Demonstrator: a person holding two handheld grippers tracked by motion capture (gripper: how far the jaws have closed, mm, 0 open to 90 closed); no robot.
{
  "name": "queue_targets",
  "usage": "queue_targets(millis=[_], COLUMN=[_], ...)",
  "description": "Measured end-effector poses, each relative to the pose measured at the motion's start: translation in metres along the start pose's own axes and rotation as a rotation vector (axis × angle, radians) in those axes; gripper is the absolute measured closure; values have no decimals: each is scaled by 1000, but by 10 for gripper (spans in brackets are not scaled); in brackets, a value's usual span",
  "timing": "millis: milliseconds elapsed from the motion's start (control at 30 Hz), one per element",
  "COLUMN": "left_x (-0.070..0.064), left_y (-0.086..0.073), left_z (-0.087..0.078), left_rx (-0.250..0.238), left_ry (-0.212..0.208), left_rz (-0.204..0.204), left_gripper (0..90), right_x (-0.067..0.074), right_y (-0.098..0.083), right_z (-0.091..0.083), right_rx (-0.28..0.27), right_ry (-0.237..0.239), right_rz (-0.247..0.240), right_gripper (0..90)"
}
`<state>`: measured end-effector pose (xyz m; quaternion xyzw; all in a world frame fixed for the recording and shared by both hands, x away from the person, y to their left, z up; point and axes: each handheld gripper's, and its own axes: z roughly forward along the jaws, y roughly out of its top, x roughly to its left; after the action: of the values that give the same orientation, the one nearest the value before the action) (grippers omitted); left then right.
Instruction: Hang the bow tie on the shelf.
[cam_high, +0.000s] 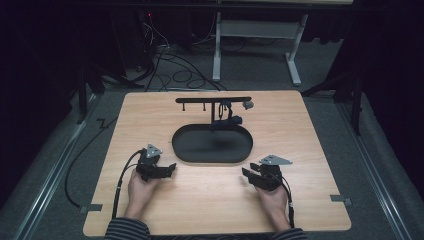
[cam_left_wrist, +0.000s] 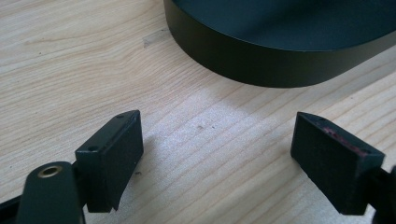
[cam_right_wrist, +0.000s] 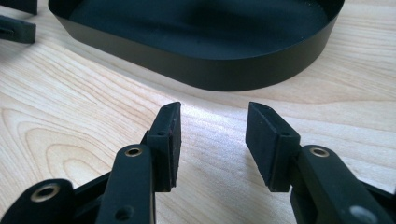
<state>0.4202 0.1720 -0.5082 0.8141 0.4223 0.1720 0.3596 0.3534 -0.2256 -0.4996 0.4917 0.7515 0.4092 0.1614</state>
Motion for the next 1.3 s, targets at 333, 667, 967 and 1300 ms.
queue_targets(millis=[333,667,967,1300], left_x=[0,0,-1,-1], left_y=[0,0,0,0], left_z=[0,0,0,0], left_rx=[0,0,0,0], left_ry=[0,4,7,8], left_rz=[0,2,2,1], left_gripper=[174,174,174,175], right_x=[3,11,12,12], right_y=[0,3,5,5], right_z=[4,11,15,14], right_rx=[17,78,91,93], right_ry=[-14,-50,-58,-53], right_rz=[-24,-117,-179,-177], right_gripper=[554,463,421,415])
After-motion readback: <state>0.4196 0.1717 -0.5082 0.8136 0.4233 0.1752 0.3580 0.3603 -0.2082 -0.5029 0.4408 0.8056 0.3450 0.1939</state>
